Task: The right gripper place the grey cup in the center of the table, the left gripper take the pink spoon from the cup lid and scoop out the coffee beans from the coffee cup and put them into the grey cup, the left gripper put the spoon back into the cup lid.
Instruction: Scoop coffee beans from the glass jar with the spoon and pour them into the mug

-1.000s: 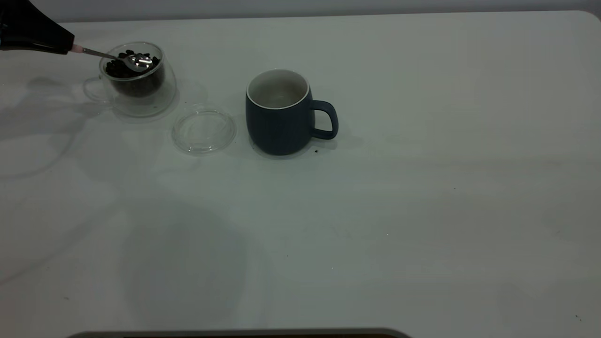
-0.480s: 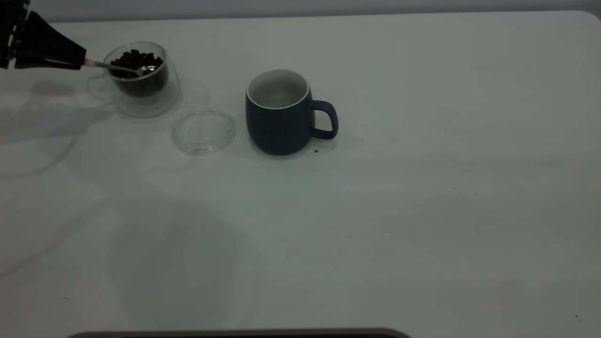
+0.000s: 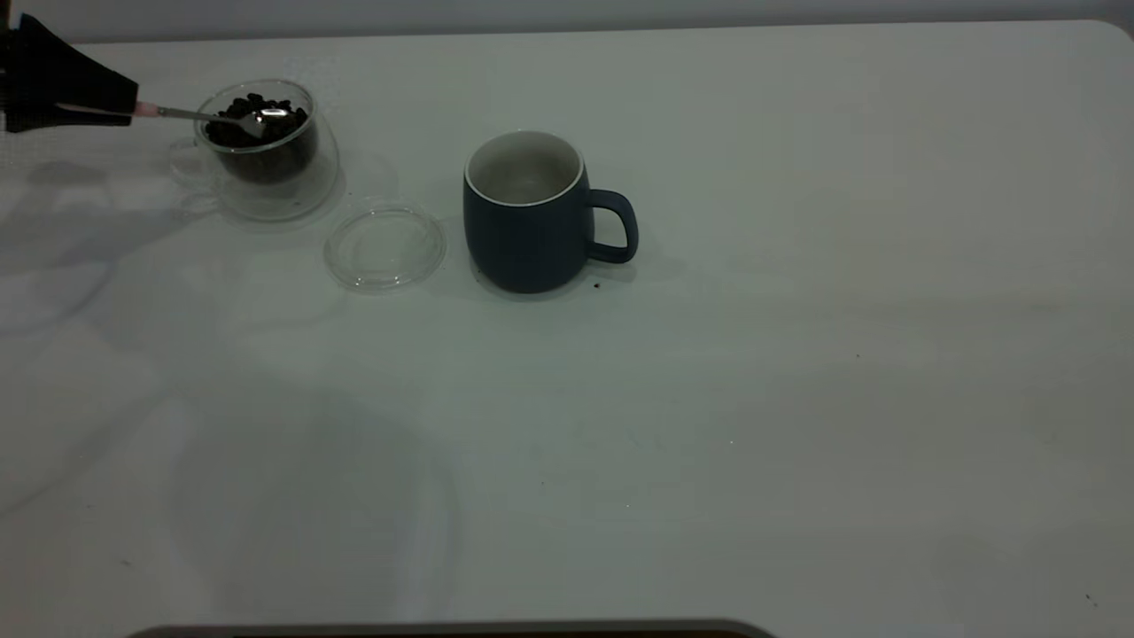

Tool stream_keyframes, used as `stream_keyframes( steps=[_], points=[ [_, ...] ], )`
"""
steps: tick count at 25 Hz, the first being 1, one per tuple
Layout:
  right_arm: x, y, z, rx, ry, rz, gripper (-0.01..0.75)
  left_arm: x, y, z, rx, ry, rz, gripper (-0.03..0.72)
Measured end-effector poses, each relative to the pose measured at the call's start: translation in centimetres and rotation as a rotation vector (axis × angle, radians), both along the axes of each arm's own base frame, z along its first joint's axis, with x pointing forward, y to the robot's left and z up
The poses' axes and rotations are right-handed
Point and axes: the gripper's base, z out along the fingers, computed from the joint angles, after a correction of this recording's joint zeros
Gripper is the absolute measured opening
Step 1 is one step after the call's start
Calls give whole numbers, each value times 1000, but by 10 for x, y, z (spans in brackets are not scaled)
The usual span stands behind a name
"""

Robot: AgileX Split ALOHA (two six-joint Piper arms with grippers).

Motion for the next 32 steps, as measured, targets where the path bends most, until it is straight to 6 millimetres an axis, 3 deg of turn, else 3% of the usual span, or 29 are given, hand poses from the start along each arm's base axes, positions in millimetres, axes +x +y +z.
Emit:
stream_keyframes(
  steps=[7, 32],
  points=[
    [0, 0, 0, 0, 0, 0, 591, -2, -2, -20, -74, 36, 34, 116],
    [0, 0, 0, 0, 0, 0, 591, -6, 21, -20, -163, 60, 154, 115]
  ],
)
